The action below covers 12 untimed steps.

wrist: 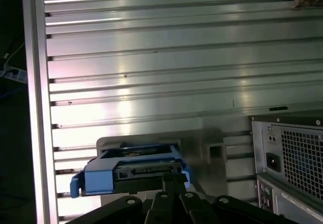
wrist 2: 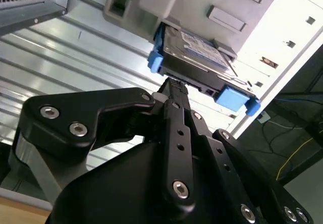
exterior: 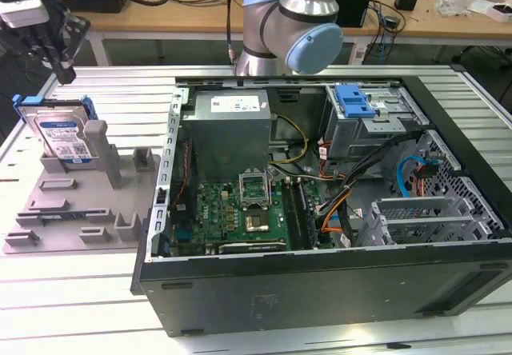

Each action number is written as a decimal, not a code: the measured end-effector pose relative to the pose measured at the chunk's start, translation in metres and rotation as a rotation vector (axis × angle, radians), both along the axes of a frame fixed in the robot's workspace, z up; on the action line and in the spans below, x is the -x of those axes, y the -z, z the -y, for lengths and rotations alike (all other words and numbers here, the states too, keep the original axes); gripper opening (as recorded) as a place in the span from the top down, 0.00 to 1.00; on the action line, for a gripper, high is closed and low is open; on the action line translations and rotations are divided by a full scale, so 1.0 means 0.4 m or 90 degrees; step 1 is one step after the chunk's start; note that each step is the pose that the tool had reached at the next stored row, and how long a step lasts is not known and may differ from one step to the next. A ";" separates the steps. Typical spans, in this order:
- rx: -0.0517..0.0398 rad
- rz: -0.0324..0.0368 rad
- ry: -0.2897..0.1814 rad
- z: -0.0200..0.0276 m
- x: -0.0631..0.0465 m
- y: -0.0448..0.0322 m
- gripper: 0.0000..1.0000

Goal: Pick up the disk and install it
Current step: 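Reach for the disk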

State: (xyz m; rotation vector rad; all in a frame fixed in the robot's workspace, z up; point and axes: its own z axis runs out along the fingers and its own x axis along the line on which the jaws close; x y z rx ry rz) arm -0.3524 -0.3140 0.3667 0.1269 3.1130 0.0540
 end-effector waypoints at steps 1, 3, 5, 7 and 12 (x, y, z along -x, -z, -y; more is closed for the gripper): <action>0.0002 0.0000 0.000 -0.004 0.011 0.000 0.89; 0.0006 0.0000 0.000 -0.012 0.030 0.001 0.89; 0.0010 0.0000 0.000 -0.019 0.048 0.002 0.89; 0.0013 0.0000 0.000 -0.026 0.066 0.003 0.89; 0.0045 0.0000 0.000 -0.030 0.073 0.003 0.89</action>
